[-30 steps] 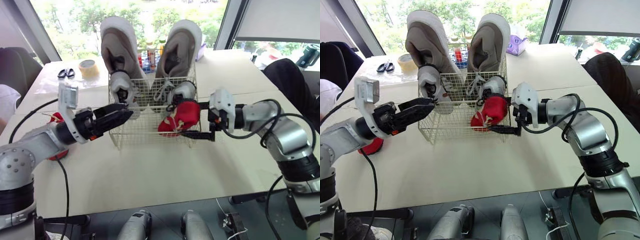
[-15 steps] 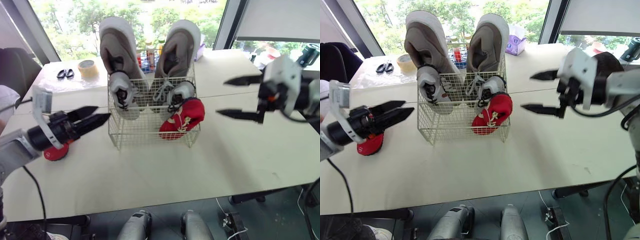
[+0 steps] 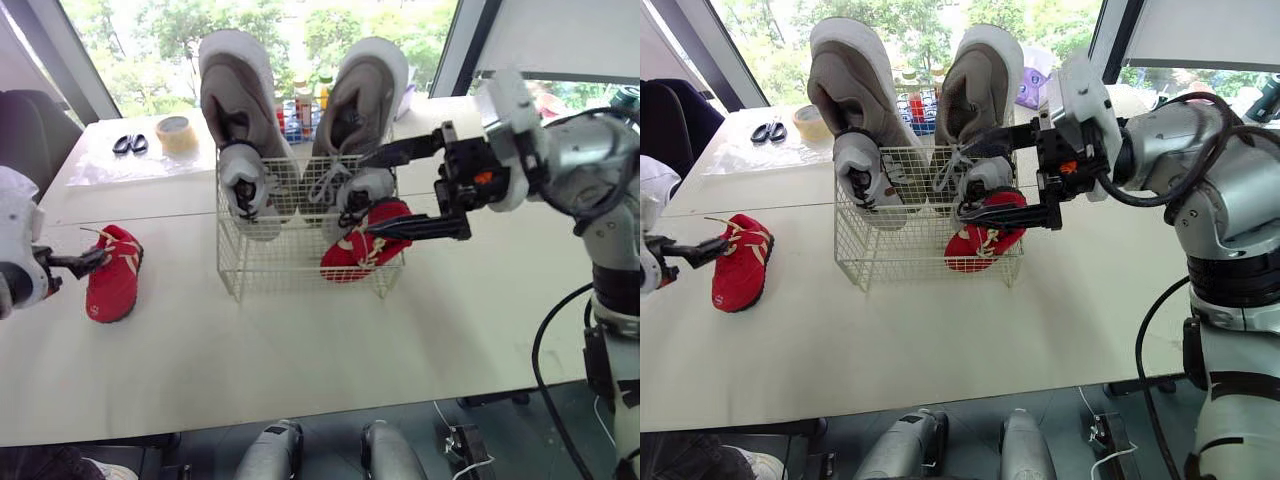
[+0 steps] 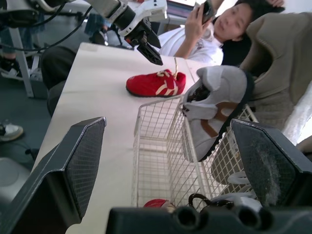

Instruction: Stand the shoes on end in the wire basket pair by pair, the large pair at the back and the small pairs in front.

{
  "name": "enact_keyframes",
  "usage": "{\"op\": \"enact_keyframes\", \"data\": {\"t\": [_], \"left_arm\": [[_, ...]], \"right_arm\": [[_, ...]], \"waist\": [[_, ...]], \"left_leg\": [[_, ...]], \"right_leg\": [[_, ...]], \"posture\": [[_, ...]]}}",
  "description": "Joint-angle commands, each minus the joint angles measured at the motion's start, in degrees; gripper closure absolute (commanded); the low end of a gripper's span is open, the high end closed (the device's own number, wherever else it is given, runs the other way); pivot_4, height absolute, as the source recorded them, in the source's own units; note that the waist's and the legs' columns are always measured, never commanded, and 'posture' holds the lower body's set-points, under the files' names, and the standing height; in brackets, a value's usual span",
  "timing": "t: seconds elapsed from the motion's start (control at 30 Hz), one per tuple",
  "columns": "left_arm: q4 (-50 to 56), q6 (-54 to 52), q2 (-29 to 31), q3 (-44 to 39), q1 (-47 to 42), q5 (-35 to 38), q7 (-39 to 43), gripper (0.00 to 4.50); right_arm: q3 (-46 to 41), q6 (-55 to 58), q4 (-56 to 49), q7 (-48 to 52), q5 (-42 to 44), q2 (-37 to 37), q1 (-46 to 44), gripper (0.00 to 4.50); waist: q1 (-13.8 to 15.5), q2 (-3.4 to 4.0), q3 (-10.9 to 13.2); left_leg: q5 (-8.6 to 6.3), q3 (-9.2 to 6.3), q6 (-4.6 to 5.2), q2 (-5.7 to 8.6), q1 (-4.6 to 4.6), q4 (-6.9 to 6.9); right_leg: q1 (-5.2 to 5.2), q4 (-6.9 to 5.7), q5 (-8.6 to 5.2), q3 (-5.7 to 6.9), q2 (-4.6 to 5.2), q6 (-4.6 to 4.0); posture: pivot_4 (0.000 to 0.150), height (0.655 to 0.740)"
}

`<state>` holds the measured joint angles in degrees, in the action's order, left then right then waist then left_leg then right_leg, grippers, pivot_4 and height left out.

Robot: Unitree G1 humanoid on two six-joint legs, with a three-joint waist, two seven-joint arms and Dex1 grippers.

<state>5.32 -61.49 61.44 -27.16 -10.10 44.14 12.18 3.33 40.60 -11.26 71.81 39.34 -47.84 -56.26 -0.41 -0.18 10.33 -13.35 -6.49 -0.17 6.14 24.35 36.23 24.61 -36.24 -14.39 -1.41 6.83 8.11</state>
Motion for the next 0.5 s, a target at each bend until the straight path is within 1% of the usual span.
{"op": "enact_keyframes", "data": {"t": [0.03,0.2,0.3,0.5], "left_arm": [[-5.2,3.1,-1.6,4.3,-6.2,-4.1,2.8,0.0],[-15.5,7.3,-4.1,11.1,-12.9,-10.7,7.2,0.0],[-20.4,9.5,-5.1,13.9,-15.3,-14.4,9.1,0.0],[-25.3,11.5,-6.4,14.6,-17.4,-18.2,11.5,0.0]], "right_arm": [[-0.9,-0.5,-3.2,1.0,-0.1,-1.2,0.0,0.06],[-2.2,0.9,-6.0,0.0,0.3,-2.7,1.6,0.06],[-3.3,2.4,-7.5,-1.4,1.3,-3.4,2.2,0.06],[-4.7,4.7,-9.5,-3.5,2.1,-4.6,3.0,0.06]], "waist": [[0.1,0.0,0.0],[-0.4,-0.02,0.0],[-0.4,-0.02,0.0],[-0.3,-0.03,0.0]], "left_leg": [[0.01,-0.02,-0.01,0.0,-0.01,0.0],[0.02,-0.03,-0.04,-0.01,-0.01,-0.02],[0.03,0.02,-0.04,-0.03,0.0,-0.05],[0.03,0.02,-0.05,-0.01,0.0,-0.02]], "right_leg": [[-0.01,-0.01,0.0,0.02,0.0,-0.01],[0.04,-0.03,0.02,0.03,-0.01,-0.02],[0.11,-0.07,0.02,-0.01,-0.03,-0.02],[0.09,-0.1,0.02,-0.02,-0.01,-0.02]], "posture": [[0.15,0.74],[0.15,0.74],[0.15,0.74],[0.15,0.74]]}}
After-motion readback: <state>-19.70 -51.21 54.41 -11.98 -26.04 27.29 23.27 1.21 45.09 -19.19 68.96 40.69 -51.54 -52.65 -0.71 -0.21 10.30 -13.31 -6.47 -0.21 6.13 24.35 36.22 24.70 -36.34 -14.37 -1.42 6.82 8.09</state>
